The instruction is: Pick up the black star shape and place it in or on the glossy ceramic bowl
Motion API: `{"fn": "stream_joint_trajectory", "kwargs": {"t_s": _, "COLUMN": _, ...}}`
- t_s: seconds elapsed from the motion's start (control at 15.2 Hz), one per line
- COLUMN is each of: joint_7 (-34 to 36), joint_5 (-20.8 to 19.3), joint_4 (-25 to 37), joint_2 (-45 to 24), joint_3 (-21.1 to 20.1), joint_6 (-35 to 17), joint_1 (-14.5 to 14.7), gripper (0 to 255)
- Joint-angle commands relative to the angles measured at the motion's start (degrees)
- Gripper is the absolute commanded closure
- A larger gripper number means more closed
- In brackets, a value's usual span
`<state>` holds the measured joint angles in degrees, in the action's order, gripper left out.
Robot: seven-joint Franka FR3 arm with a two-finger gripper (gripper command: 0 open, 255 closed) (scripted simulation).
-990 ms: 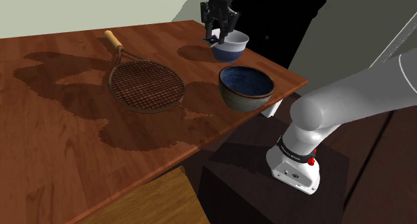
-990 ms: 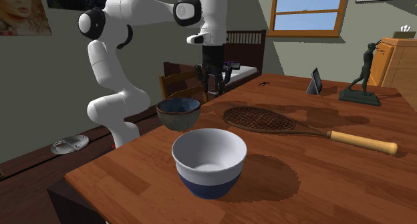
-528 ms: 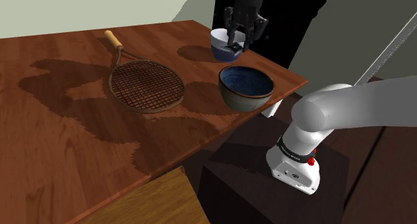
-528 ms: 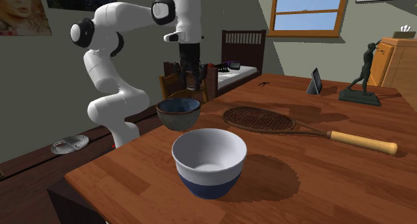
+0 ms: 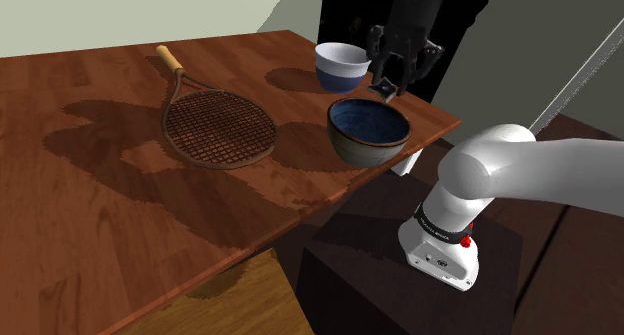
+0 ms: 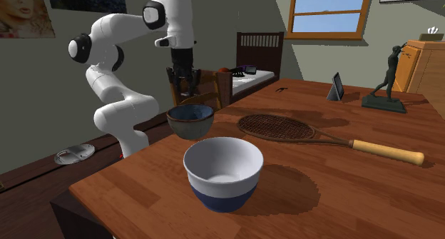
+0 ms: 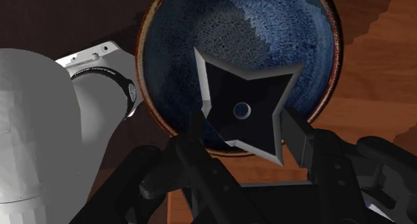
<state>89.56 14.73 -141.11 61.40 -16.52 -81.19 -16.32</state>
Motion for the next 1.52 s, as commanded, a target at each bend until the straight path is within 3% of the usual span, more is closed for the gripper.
{"fn": "stream_joint_trajectory", "kwargs": {"t_s": 0.0, "joint_7": -0.1, "joint_5": 0.3, "joint_4": -1.8, "joint_2": 0.9, "joint_3": -0.2, "joint_6": -0.9, "joint_1": 0.2, "gripper": 255}}
{"fn": "stream_joint_trajectory", "kwargs": {"t_s": 0.73, "joint_7": -0.4, "joint_5": 2.5, "joint_4": -11.7, "joint_2": 4.1, "joint_3": -2.4, "joint_6": -7.5, "joint_1": 1.5, "gripper": 255}}
{"fn": "stream_joint_trajectory", "kwargs": {"t_s": 1.25, "joint_7": -0.4, "joint_5": 2.5, "joint_4": -11.7, "joint_2": 4.1, "joint_3": -2.4, "joint_6": -7.5, "joint_1": 1.5, "gripper": 255}}
{"fn": "stream_joint_trajectory", "kwargs": {"t_s": 1.32, "joint_7": -0.4, "joint_5": 2.5, "joint_4": -11.7, "joint_2": 4.1, "joint_3": -2.4, "joint_6": -7.5, "joint_1": 1.5, "gripper": 0}}
{"fn": "stream_joint_trajectory", "kwargs": {"t_s": 1.45, "joint_7": -0.4, "joint_5": 2.5, "joint_4": -11.7, "joint_2": 4.1, "joint_3": -2.4, "joint_6": -7.5, "joint_1": 1.5, "gripper": 0}}
